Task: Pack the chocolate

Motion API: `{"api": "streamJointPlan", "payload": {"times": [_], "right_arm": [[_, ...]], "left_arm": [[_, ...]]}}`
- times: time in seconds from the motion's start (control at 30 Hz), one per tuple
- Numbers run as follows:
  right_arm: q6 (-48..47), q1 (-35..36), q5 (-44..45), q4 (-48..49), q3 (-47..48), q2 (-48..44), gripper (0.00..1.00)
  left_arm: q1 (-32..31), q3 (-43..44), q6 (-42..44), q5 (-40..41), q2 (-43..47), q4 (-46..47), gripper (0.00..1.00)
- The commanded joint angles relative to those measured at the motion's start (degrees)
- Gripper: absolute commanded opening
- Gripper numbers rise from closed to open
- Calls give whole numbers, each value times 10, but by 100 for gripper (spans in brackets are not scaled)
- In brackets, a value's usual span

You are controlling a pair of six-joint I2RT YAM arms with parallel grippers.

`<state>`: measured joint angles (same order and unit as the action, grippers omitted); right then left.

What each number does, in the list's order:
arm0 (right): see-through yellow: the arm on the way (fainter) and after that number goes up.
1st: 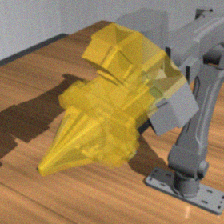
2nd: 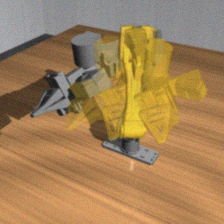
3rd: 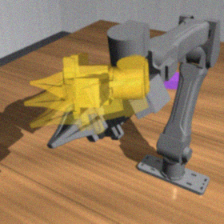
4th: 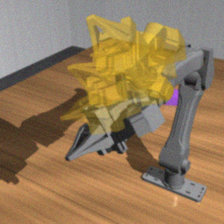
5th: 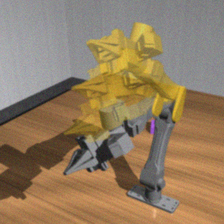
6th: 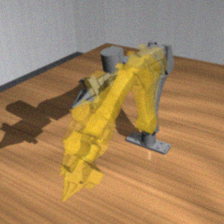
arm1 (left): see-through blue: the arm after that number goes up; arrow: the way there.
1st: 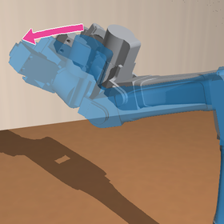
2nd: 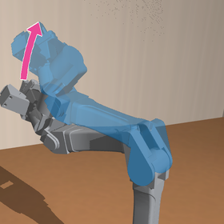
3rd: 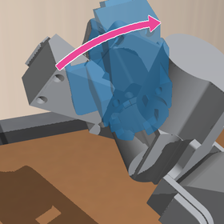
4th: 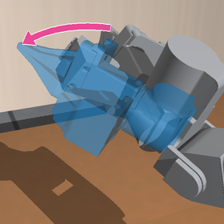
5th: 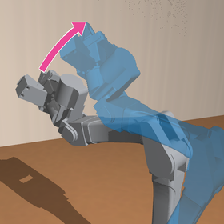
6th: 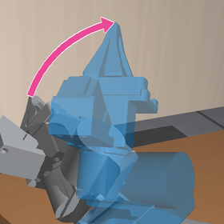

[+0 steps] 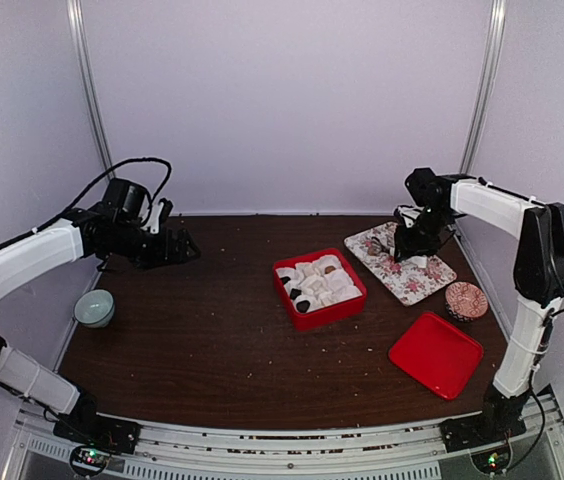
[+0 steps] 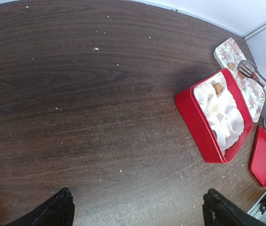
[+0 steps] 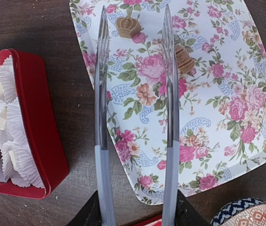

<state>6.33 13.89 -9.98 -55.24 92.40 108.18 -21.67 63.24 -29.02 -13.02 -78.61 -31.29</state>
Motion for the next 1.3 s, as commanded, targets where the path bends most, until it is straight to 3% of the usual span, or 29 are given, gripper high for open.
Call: {"api": "streamJointPlan", "payload": {"times": [0.0, 0.5, 0.77, 1.27], "right_arm": [[-4, 0, 18, 4, 38, 19, 44], [-7, 20, 38, -7, 90, 84, 43], [-11, 30, 63, -18, 100, 98, 37], [-6, 27, 52, -33, 100, 49, 26]], "left_arm": [[5, 15, 2, 3, -11, 22, 98], [9, 21, 7, 0, -22, 20, 98], [11, 18, 11, -1, -19, 17, 98], [15, 23, 16, -8, -19, 17, 98]]}}
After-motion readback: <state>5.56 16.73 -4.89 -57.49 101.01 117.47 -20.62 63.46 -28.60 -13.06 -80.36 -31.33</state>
